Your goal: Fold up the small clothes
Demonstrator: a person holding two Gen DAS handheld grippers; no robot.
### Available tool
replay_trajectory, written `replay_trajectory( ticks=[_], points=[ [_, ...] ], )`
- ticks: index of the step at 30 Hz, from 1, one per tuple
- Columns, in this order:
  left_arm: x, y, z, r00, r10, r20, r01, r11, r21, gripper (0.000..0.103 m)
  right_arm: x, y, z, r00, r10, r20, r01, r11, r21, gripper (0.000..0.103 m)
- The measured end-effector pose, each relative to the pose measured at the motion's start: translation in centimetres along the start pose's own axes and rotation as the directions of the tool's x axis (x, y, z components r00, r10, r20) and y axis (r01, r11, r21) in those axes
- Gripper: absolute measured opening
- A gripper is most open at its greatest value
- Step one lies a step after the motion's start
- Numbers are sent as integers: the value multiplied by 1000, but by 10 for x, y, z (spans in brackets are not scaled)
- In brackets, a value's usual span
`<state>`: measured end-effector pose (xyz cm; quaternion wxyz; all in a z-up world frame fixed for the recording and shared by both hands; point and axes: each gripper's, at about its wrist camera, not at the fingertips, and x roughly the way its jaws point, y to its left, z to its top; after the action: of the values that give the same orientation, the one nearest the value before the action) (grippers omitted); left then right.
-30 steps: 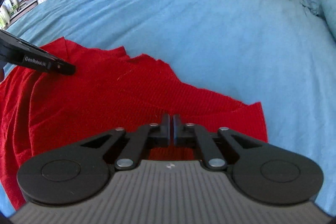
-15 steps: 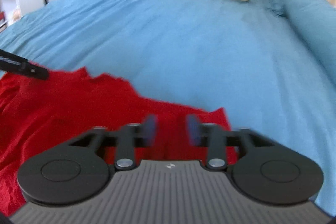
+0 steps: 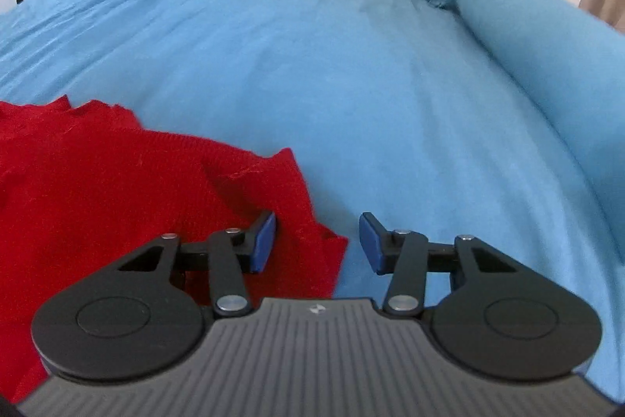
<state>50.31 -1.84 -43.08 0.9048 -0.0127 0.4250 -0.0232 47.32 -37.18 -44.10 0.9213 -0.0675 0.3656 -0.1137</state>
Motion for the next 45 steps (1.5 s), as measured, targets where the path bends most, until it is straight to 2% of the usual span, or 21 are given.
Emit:
replay_trajectory(
  ticks=[2,4,6,8,9,11,13,16,18,22,24,27,30,35,37,38,39,40,41,45],
  points=[
    [-4,5,-8,1000,5,-15,-5,1000,-14,97,-4,-3,1,999,-54,-3,54,999,8,62],
    [-3,10,-8,1000,2,-23,-3,999,-37,97,-4,-12,-1,998,-57,-33,59,997,44,62],
    [-11,12,-8,1000,17,-26,-18,999,-47,96,-12,-15,-1,999,-39,-9,39,998,50,61],
    [-31,12,-4,999,33,4,-32,999,-41,95,-31,-16,2,999,4,35,-7,998,65,62],
    [-42,11,-2,999,31,26,-30,999,-37,95,-45,-22,2,997,36,64,-43,994,102,66],
    [-69,3,0,998,15,65,-14,1000,-17,96,-78,-37,-1,986,122,115,-144,968,204,90],
    [-90,-10,-4,997,3,72,-3,1000,5,98,-109,-43,-10,976,184,119,-210,944,256,103],
    [-112,-36,-16,998,-14,57,12,999,37,102,-152,-38,-33,975,216,58,-224,939,259,103],
    [-118,-53,-25,999,-27,33,25,999,41,103,-174,-32,-54,971,237,-12,-221,922,317,103],
    [-105,-78,-38,997,-75,-16,75,997,5,103,-196,-30,-105,953,283,-104,-198,847,494,103],
    [-91,-86,-38,995,-103,-21,102,995,-21,103,-194,-28,-125,951,285,-117,-179,820,544,103],
    [-68,-96,-32,992,-128,-6,128,990,-59,103,-195,-22,-149,963,266,-28,-200,785,586,103],
    [-48,-105,-26,988,-151,5,151,984,-98,103,-174,-15,-150,966,256,17,-214,767,605,103],
    [-24,-115,-23,996,-89,-3,89,993,-73,103,-153,-9,-152,973,208,98,-221,727,651,103],
    [-20,-118,-23,998,-58,-4,57,997,-44,103,-147,-14,-149,975,187,117,-214,679,702,103],
    [-18,-120,-23,999,-44,-6,44,999,-29,103,-146,-19,-149,978,172,122,-205,648,734,101],
    [-16,-122,-23,999,-34,-14,33,999,-14,103,-146,-22,-150,981,155,120,-191,623,758,91],
    [-13,-123,-24,999,-26,-22,26,1000,-5,103,-145,-24,-150,985,134,108,-168,604,779,87],
    [-11,-124,-25,1000,-19,-25,19,1000,2,103,-143,-25,-150,988,121,96,-150,596,789,78],
    [-7,-126,-26,999,1,-38,0,1000,16,103,-136,-29,-147,993,102,57,-106,582,806,59]
  ],
)
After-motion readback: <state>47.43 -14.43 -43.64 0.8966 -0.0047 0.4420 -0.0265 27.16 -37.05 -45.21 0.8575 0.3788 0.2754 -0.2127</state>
